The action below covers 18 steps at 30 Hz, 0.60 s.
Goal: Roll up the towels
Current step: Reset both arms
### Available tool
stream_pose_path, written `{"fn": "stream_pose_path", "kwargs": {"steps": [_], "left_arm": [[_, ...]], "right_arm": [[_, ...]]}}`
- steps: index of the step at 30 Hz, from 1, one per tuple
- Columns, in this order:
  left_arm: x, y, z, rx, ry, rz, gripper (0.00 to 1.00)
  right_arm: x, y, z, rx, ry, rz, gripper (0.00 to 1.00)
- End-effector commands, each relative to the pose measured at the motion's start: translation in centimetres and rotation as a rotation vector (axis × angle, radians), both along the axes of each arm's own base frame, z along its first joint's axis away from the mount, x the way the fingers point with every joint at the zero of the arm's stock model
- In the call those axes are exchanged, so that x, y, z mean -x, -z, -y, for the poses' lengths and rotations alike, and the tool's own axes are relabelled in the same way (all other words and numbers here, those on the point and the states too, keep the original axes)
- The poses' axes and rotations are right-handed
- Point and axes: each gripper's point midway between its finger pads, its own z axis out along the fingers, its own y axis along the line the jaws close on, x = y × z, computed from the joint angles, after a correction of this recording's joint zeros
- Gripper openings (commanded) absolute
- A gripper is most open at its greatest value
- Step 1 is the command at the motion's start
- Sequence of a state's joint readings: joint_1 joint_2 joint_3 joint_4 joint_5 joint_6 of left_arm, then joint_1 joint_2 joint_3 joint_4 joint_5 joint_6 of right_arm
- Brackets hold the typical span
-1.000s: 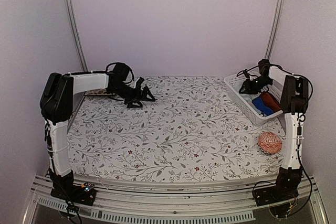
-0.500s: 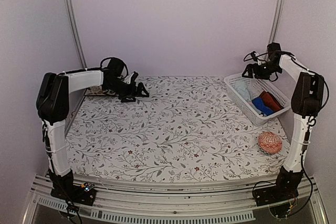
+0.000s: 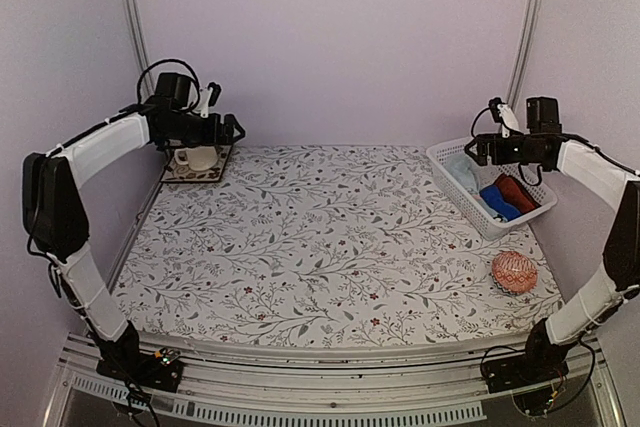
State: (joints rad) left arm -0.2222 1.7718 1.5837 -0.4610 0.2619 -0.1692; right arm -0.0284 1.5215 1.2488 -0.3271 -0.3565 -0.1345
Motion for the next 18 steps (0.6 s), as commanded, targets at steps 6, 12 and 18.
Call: {"fn": "stream_pose_path", "kwargs": {"steps": [6, 12, 18], "left_arm": [[2.6, -0.8, -3.2, -0.078, -0.081, 0.213, 0.97], [5.0, 0.6, -3.7, -0.075, -0.070, 0.334, 0.97], [7.0, 1.4, -4.5, -0.098, -0.074, 0.417, 0.97]], "right_arm": [[6.0, -3.1, -3.0, -0.105, -0.057, 0.239, 0.99], [9.8, -2.6, -3.2, -0.081, -0.057, 0.322, 0.99], [11.7, -1.7, -2.0, -0.057, 0.009, 0.360, 0.99]]}}
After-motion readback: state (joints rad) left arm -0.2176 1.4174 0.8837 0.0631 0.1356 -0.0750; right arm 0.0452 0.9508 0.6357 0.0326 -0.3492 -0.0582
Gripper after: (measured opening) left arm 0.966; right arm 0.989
